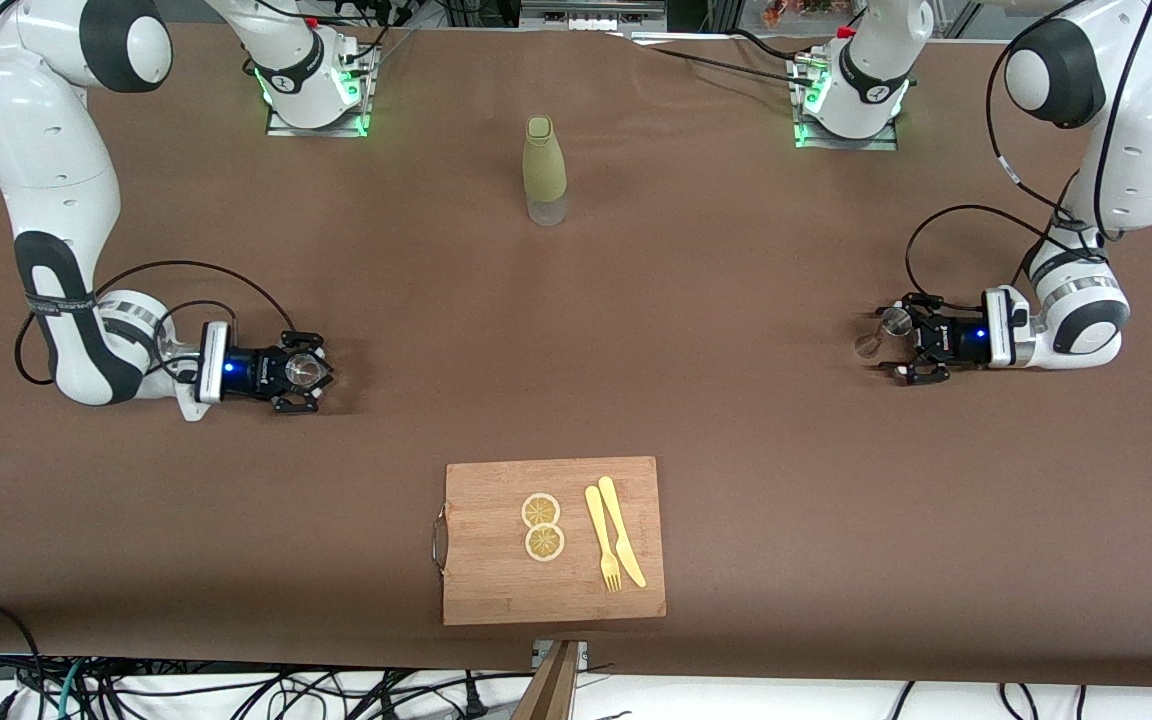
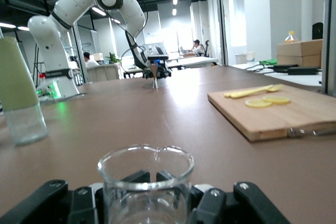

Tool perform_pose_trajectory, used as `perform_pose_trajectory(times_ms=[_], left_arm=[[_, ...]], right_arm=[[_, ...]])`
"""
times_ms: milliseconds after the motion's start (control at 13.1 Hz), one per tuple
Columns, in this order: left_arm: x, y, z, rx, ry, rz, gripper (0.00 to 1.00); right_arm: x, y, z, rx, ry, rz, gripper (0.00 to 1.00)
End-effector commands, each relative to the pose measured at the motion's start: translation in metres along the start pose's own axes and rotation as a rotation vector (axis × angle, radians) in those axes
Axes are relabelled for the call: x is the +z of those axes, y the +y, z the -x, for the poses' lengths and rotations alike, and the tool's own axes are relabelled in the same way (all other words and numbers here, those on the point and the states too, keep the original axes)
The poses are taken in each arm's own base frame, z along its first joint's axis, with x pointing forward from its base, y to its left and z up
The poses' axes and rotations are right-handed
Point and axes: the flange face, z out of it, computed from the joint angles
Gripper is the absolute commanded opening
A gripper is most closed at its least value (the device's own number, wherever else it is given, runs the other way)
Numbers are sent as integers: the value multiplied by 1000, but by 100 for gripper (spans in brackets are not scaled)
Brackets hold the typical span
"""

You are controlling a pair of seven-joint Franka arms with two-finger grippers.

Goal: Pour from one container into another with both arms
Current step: 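Lift the glass cup and jigger and bring them together mid-table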

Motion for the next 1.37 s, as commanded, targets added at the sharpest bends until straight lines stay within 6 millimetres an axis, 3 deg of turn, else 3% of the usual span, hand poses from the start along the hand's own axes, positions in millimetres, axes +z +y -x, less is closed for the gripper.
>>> perform_pose_trajectory(times_ms=[0,76,305,381,534,686,839,915,1144,1297], left_arm=[[5,6,-4,113,-12,-24,94],[4,6,-4,113,-15,-22,83],[2,7,-4,109,-17,-20,74],[1,7,-4,108,-17,-19,59],[-5,9,-5,102,-24,-24,48],[-10,11,-4,104,-28,-31,20],[-13,12,-3,105,-29,-37,0],[-13,11,-3,105,-32,-39,0],[-5,4,-6,120,-29,-34,0],[-4,-9,-21,144,-37,-29,0]], right_arm=[[42,29,-39,9,27,-69,0],[63,40,-55,2,11,-104,0],[116,60,-90,-39,-22,-135,0],[131,62,-98,-29,-33,-124,0],[170,65,-125,-9,-80,-107,0],[204,67,-148,4,-152,-65,0],[233,66,-168,43,-199,-21,0],[244,65,-171,47,-215,-11,0],[248,70,-182,26,-217,2,0],[254,69,-186,54,-219,-1,0]])
